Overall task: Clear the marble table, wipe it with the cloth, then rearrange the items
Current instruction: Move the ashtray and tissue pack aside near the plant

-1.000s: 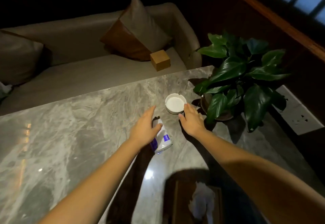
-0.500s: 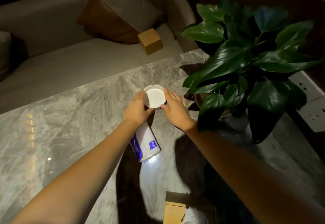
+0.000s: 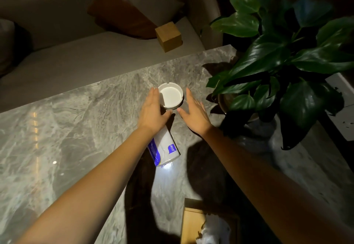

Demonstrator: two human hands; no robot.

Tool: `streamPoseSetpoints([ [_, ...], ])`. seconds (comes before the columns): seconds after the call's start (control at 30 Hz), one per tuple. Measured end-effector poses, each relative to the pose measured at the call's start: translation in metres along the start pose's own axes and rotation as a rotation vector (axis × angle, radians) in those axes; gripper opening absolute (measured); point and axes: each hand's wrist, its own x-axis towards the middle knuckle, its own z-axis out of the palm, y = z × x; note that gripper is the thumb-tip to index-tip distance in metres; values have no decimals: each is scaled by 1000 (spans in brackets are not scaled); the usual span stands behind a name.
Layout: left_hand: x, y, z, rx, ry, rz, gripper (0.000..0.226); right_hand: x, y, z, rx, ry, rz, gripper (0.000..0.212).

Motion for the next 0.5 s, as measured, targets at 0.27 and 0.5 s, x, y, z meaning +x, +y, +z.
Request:
streamPoseSetpoints([
  [0.27, -62, 26, 3, 47, 39, 135, 85, -68, 11, -9, -140, -127, 2, 63],
  [0.5, -112, -5, 17, -327, 209, -360, 68, -100, -9, 13, -6, -195, 30, 54],
])
